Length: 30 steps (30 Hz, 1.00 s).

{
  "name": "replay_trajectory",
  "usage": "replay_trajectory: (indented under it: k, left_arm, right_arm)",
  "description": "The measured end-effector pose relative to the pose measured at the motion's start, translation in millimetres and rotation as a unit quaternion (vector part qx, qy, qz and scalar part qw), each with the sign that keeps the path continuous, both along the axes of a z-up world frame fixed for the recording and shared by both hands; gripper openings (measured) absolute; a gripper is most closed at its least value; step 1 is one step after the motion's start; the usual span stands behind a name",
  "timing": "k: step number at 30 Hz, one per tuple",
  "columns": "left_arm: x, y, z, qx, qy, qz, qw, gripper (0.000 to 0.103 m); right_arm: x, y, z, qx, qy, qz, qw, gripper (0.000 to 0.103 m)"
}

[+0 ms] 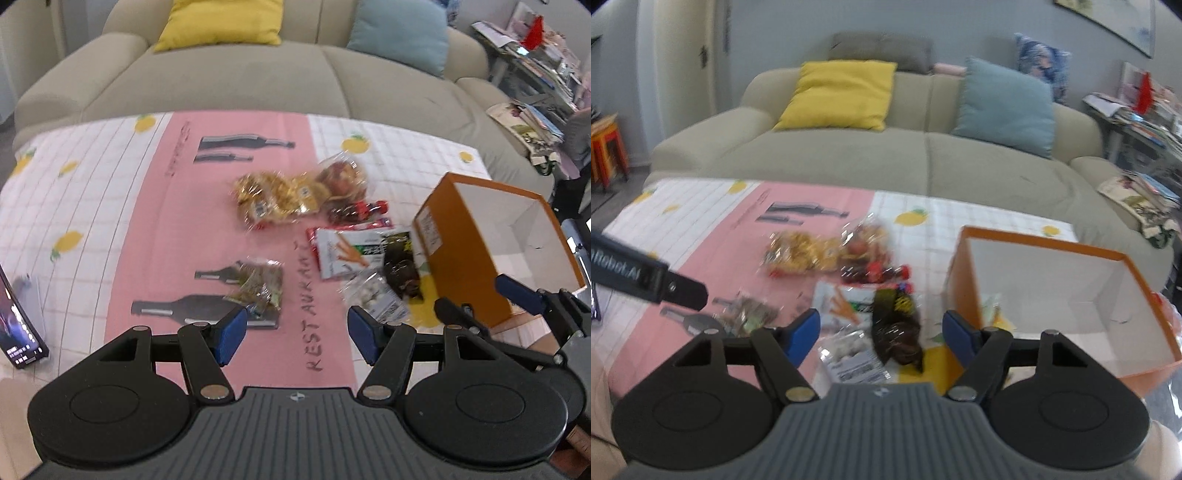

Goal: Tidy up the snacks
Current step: 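Grasp the small clear bag of brown nut snack with the left gripper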

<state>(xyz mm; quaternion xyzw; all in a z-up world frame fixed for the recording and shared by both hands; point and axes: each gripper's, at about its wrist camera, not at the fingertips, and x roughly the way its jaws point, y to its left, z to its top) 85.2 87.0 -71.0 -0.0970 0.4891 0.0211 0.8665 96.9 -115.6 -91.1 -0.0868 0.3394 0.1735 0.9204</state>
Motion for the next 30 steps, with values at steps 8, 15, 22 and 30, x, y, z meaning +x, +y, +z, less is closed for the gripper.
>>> replay_trajectory:
  k: [8,15,22,30]
  left_arm:
    - [20.5,10.4,-33.2,-0.015,0.046,0.003,0.9988,0.074]
    - [40.8,20.2,-55.4,0.013,0.047,0.040,0.9980,0.081]
    - [63.7,6.0,-76.2,0.046,0.031,-0.005,0.9985,0.082]
    - [75.5,-0.7,-99.2,0.086,0.046,-0.019,0.9950,0.081]
  right_arm:
    - [18.3,25.1,-40.3,-0.037,0.032,0.052,0.997,0.065]
    - [41.8,26.3,-74.7,-0.063,0.068,0.055,0.994,0.068]
    - [45.9,25.8,-97.6,-0.065,0.067,0.061,0.994,0.074]
    - [49.1,31.0,-113.0,-0.076,0.072,0.081,0.991,0.076]
